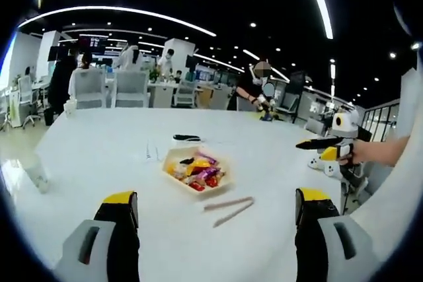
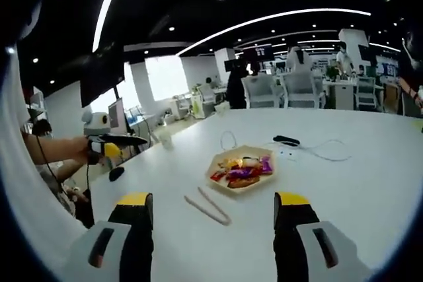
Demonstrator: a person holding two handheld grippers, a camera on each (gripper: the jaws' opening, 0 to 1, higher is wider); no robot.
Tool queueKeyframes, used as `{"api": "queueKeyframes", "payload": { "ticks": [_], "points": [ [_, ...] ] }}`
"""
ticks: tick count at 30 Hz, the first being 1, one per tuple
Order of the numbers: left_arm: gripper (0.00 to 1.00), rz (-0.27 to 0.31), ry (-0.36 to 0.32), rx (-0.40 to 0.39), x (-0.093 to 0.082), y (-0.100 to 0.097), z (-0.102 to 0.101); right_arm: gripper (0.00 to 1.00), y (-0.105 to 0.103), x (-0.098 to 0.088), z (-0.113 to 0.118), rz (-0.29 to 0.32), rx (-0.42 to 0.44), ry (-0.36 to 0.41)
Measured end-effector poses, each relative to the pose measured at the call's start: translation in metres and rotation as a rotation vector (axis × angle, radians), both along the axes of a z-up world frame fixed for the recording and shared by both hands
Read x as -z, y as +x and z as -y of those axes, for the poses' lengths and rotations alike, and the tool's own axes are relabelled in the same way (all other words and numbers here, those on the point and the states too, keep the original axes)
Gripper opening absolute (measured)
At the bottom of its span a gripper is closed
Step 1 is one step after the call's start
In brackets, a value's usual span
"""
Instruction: Place the target food into the container with the food tongs after gripping and lifting it, then release it inside without dropping or visibly crushing the food.
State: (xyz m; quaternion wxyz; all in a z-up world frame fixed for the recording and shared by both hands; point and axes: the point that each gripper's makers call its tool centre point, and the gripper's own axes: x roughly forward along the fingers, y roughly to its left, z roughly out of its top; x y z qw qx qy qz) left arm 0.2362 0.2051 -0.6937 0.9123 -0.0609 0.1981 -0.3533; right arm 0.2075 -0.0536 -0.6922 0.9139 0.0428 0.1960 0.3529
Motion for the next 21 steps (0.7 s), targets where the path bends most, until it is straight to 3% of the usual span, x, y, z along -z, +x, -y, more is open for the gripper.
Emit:
{"api": "queueKeyframes", "payload": {
  "ticks": [3,13,21],
  "points": [
    [0.99,-0.011,0.012,0.007,0.009,-0.004,0.001,0.76,-0.005,0.006,-0.001,-0.022,0.005,-0.002],
    [0.99,0.006,0.006,0.001,0.006,-0.008,0.0,0.75,-0.007,0.01,-0.006,-0.037,0.021,-0.003],
    [0.99,0.019,-0.006,-0.005,0.003,-0.01,-0.012,0.76,-0.001,0.001,-0.008,-0.015,0.054,0.027]
  ]
}}
